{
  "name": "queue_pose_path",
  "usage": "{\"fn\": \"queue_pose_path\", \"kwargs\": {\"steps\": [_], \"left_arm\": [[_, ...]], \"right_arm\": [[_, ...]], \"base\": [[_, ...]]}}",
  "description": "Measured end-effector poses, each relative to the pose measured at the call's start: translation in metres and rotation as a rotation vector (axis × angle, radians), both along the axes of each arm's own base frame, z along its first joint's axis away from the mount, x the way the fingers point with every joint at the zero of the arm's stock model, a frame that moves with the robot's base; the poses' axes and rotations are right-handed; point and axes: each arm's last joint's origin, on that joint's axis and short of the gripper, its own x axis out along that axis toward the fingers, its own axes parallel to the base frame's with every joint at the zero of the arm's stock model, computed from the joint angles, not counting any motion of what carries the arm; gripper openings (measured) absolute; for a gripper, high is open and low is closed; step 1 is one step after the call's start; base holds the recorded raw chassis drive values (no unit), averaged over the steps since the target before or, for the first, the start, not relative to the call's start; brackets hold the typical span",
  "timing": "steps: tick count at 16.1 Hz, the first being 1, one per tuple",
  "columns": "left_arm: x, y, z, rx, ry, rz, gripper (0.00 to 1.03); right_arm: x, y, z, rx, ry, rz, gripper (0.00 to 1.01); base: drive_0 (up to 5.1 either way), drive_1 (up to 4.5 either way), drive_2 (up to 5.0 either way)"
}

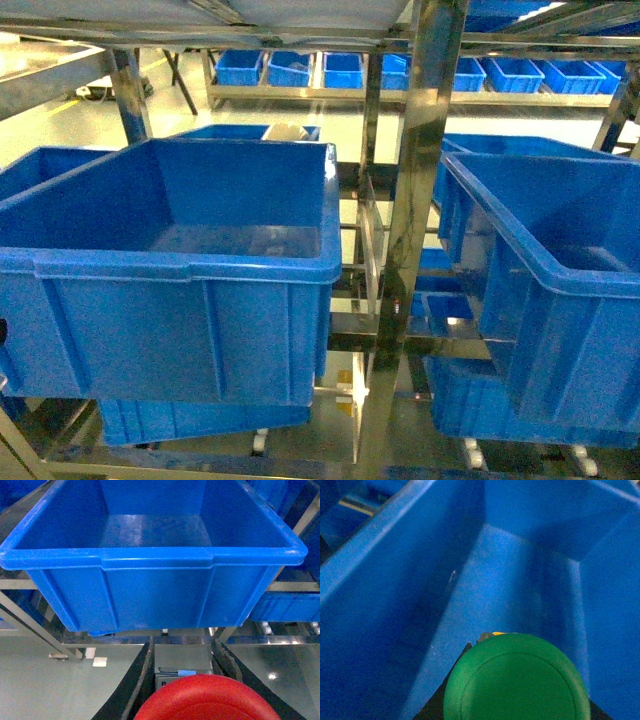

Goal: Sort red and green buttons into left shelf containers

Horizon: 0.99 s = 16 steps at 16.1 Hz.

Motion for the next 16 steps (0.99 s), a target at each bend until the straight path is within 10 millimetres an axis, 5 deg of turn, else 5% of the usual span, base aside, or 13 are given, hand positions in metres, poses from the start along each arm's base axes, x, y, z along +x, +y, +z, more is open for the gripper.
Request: {"fn": "queue_pose_path", "kwargs": {"steps": [6,10,16], "left_arm": [[0.000,0.000,0.000,0.000,0.000,0.000,0.29],[0.000,0.000,0.000,0.000,0.000,0.000,0.29],[0.000,0.000,0.000,0.000,0.000,0.000,0.29]], "right_arm": [[0.056,-0.047,-0.048,-0.038,0.199,-0.090,0.25],[0.098,-0.066,-0.042,-0.054,0.233,-0.126,0.25],[0.106,-0.081,-0.064,-0.059,0.341,-0.175,0.31]], "base": [[0.0,0.00,0.0],[0.0,0.00,0.0],[0.0,0.00,0.0]]}}
